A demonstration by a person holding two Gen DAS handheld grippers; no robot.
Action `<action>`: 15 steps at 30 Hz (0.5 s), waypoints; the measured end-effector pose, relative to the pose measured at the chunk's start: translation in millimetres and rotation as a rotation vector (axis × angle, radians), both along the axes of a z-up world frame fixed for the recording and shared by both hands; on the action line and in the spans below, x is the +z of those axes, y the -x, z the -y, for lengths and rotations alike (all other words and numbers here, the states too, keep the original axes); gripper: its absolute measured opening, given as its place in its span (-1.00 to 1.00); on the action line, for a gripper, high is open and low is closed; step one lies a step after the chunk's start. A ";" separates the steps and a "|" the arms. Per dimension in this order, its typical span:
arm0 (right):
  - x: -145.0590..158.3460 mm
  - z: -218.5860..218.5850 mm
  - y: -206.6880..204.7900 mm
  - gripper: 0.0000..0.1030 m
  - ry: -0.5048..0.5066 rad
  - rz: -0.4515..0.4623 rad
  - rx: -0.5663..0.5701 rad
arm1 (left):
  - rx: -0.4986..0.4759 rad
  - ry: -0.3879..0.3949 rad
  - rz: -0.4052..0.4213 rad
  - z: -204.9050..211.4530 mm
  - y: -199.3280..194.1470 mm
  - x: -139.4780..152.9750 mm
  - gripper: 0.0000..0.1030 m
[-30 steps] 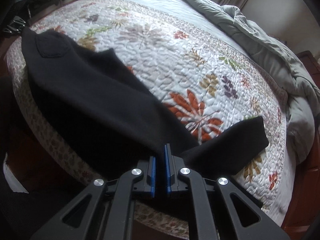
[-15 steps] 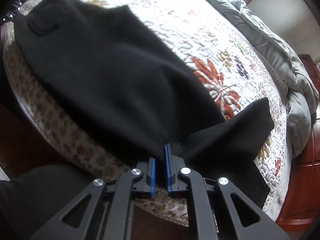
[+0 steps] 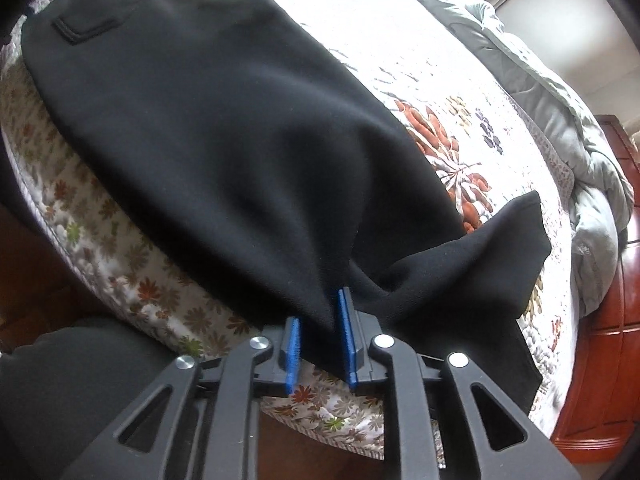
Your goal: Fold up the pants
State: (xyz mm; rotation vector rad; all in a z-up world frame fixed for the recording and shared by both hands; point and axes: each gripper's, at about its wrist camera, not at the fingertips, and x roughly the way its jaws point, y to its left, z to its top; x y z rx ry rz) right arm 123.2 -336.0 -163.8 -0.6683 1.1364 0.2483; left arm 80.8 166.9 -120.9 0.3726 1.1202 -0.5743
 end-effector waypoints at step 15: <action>26.4 14.1 -11.7 -0.26 -0.313 -0.109 -0.161 | -0.005 0.189 0.163 159.2 -33.2 -3.7 0.68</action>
